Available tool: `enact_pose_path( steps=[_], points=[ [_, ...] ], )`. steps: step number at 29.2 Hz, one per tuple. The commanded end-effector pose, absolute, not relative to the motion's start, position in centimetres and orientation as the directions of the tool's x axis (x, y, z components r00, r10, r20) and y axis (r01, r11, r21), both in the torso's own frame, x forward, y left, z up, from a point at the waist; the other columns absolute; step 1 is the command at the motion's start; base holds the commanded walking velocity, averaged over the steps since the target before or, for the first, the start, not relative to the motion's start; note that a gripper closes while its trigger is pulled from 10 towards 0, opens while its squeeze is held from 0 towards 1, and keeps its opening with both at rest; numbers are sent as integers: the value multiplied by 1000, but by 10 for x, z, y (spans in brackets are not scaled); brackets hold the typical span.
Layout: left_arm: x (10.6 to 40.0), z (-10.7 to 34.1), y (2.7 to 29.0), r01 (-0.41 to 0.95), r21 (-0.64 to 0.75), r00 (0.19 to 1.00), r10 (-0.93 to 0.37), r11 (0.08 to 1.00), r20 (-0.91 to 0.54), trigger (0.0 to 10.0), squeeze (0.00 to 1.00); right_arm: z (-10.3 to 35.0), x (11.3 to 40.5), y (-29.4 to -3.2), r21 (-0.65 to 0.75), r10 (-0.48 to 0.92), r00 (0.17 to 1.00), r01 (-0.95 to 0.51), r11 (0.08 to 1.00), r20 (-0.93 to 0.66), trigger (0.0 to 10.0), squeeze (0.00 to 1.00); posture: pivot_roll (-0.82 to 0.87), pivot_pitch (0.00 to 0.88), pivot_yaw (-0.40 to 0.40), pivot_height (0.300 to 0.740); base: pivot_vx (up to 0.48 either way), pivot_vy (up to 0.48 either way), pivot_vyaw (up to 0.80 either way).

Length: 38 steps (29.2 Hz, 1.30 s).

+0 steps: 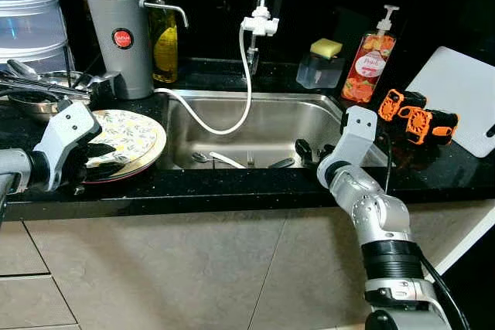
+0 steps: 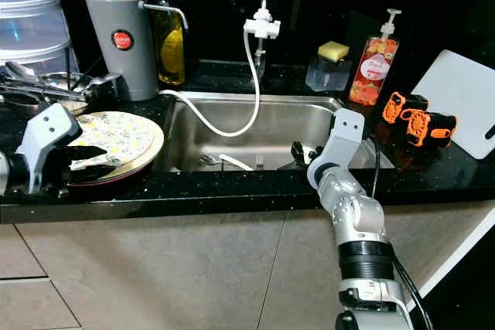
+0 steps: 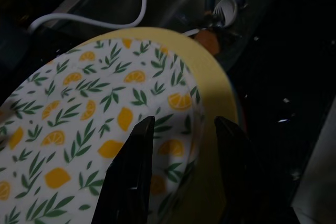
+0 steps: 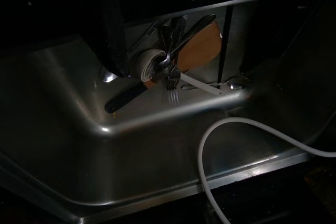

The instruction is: Kitchen organization

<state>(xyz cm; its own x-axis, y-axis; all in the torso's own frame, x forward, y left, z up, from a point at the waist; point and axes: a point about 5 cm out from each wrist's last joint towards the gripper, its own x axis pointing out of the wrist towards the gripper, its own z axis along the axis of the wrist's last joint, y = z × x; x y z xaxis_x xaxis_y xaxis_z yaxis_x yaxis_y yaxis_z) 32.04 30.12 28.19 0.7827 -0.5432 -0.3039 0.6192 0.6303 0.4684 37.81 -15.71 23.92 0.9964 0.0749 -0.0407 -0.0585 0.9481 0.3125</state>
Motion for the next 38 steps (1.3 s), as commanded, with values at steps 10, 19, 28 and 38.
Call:
enact_pose_path(
  steps=[10, 19, 28, 38],
  points=[
    [316, 267, 321, 601, 499, 799, -444, 625, -406, 10000, 0, 237, 375, -163, 308, 54, 997, -36, 951, -49, 10000, 0, 169, 67, -86, 740, 0, 0, 0],
    [319, 252, 339, 475, 641, 873, -231, 603, -430, 10000, 0, 237, 376, -161, 309, 61, 997, -42, 950, -51, 10000, 0, 172, 71, -93, 740, 0, 0, 0],
    [324, 250, 337, 393, 686, 915, -188, 613, -358, 10000, 0, 237, 375, -161, 310, 60, 997, -41, 950, -53, 10000, 0, 170, 75, -91, 740, 0, 0, 0],
    [327, 245, 348, 167, 556, 972, -43, 814, -230, 10000, 0, 236, 374, -163, 311, 52, 997, -33, 950, -53, 10000, 0, 167, 77, -88, 740, 0, 0, 0]
  ],
)
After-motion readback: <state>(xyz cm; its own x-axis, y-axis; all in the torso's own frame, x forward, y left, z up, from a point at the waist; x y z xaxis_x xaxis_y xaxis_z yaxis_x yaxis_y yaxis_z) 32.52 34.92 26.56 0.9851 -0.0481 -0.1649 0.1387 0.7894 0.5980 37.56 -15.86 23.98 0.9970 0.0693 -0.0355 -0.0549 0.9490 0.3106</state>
